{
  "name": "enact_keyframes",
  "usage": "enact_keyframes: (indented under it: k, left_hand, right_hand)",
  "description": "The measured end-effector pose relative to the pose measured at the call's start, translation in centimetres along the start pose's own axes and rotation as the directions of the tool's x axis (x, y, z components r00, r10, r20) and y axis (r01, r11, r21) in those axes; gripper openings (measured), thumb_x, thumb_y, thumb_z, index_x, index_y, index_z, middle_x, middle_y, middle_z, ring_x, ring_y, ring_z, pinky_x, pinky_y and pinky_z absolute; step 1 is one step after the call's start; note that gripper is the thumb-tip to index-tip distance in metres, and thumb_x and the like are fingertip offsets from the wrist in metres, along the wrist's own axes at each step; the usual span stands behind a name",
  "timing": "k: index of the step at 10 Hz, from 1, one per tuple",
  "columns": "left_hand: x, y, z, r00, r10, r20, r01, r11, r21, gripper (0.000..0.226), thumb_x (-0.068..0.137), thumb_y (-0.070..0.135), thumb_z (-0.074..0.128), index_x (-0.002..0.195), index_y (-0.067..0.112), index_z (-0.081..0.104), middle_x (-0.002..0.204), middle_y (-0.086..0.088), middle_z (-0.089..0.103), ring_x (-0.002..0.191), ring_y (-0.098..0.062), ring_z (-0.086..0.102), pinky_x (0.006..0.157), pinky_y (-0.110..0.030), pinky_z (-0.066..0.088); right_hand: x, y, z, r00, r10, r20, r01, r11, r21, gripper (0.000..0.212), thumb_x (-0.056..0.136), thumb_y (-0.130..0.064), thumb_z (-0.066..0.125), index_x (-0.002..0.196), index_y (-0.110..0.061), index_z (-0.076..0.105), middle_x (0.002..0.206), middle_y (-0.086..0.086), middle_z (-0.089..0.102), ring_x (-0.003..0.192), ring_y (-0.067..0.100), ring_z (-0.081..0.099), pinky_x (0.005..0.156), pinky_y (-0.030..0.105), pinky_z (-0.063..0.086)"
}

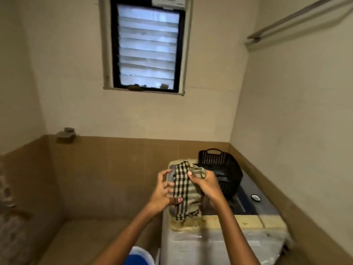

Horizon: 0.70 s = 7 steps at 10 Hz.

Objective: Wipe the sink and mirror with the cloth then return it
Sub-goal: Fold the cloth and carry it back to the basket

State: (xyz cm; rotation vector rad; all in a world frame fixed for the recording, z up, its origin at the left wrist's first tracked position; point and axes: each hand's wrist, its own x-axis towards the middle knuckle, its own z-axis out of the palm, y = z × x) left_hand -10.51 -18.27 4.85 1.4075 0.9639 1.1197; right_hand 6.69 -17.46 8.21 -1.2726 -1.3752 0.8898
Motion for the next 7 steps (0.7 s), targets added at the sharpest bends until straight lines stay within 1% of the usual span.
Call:
enact_keyframes:
  k: [1, 2, 3, 4, 5, 6, 7]
  left_hand:
    - [6.0, -1.5, 4.6, 0.999, 0.035, 0.025, -0.035, 0.999, -0.006, 0.096, 0.059, -0.022, 0.071, 0.133, 0.023, 0.029, 0.083, -0.005, 0.047, 0.067, -0.01, 0.049, 0.052, -0.023, 0.053]
    - [10.4, -3.3, 7.6, 0.993, 0.093, 0.08, -0.1, 0.991, 0.091, 0.078, 0.07, -0.018, 0.064, 0.134, 0.021, 0.04, 0.094, -0.006, 0.048, 0.068, -0.009, 0.049, 0.055, -0.025, 0.052]
    - [14.0, -5.8, 9.8, 0.986, 0.13, 0.101, -0.153, 0.951, 0.269, 0.06, 0.071, -0.016, 0.06, 0.119, 0.019, 0.059, 0.108, -0.004, 0.049, 0.082, -0.013, 0.053, 0.061, -0.015, 0.049]
    - [16.5, -7.4, 11.0, 0.991, 0.109, 0.081, -0.133, 0.903, 0.409, 0.04, 0.072, -0.011, 0.066, 0.101, 0.017, 0.063, 0.098, -0.001, 0.04, 0.082, -0.017, 0.048, 0.057, -0.014, 0.047]
    - [18.7, -8.7, 12.0, 0.982, 0.176, 0.064, -0.181, 0.811, 0.556, 0.045, 0.072, -0.008, 0.067, 0.109, 0.017, 0.06, 0.105, 0.008, 0.036, 0.101, -0.019, 0.047, 0.084, -0.02, 0.043]
    - [19.8, -9.4, 12.5, 0.986, 0.152, 0.07, -0.164, 0.785, 0.598, 0.047, 0.074, 0.001, 0.065, 0.119, 0.016, 0.058, 0.116, -0.001, 0.033, 0.114, -0.027, 0.041, 0.096, -0.026, 0.041]
    - [19.6, -9.4, 12.1, 0.995, 0.084, 0.054, -0.096, 0.647, 0.757, 0.051, 0.076, 0.024, 0.062, 0.124, 0.035, 0.051, 0.126, 0.0, 0.032, 0.116, -0.023, 0.031, 0.1, -0.031, 0.03]
  right_hand:
    - [3.7, 2.0, -6.1, 0.999, 0.02, -0.032, -0.024, 0.993, -0.113, 0.004, 0.084, -0.023, 0.071, 0.087, -0.023, 0.073, 0.087, -0.008, 0.074, 0.09, 0.015, 0.07, 0.073, 0.019, 0.054]
    - [7.9, 4.8, -10.0, 0.993, 0.089, -0.08, -0.103, 0.974, -0.2, 0.009, 0.08, -0.024, 0.074, 0.087, -0.018, 0.073, 0.093, 0.003, 0.076, 0.091, 0.019, 0.07, 0.086, 0.039, 0.056]
    - [11.8, 7.7, -11.3, 0.983, 0.115, -0.144, -0.156, 0.935, -0.319, 0.025, 0.077, -0.027, 0.077, 0.092, -0.008, 0.071, 0.097, 0.012, 0.074, 0.092, 0.026, 0.068, 0.085, 0.043, 0.055]
    - [14.7, 9.7, -11.4, 0.977, 0.094, -0.19, -0.176, 0.86, -0.479, 0.027, 0.077, -0.034, 0.075, 0.09, -0.012, 0.068, 0.089, 0.005, 0.071, 0.083, 0.019, 0.063, 0.071, 0.029, 0.047]
    - [16.5, 10.8, -11.3, 0.965, 0.057, -0.256, -0.195, 0.806, -0.559, 0.026, 0.078, -0.035, 0.073, 0.095, -0.017, 0.064, 0.09, 0.002, 0.068, 0.084, 0.02, 0.063, 0.067, 0.025, 0.042]
    - [17.7, 11.5, -10.9, 0.96, 0.052, -0.274, -0.217, 0.754, -0.62, 0.028, 0.08, -0.035, 0.07, 0.102, -0.021, 0.059, 0.098, 0.003, 0.068, 0.093, 0.025, 0.064, 0.071, 0.031, 0.046]
    - [18.2, 12.6, -10.4, 0.97, 0.124, -0.208, -0.241, 0.594, -0.767, 0.028, 0.088, -0.037, 0.059, 0.107, -0.016, 0.058, 0.11, 0.009, 0.066, 0.104, 0.029, 0.061, 0.089, 0.038, 0.046]
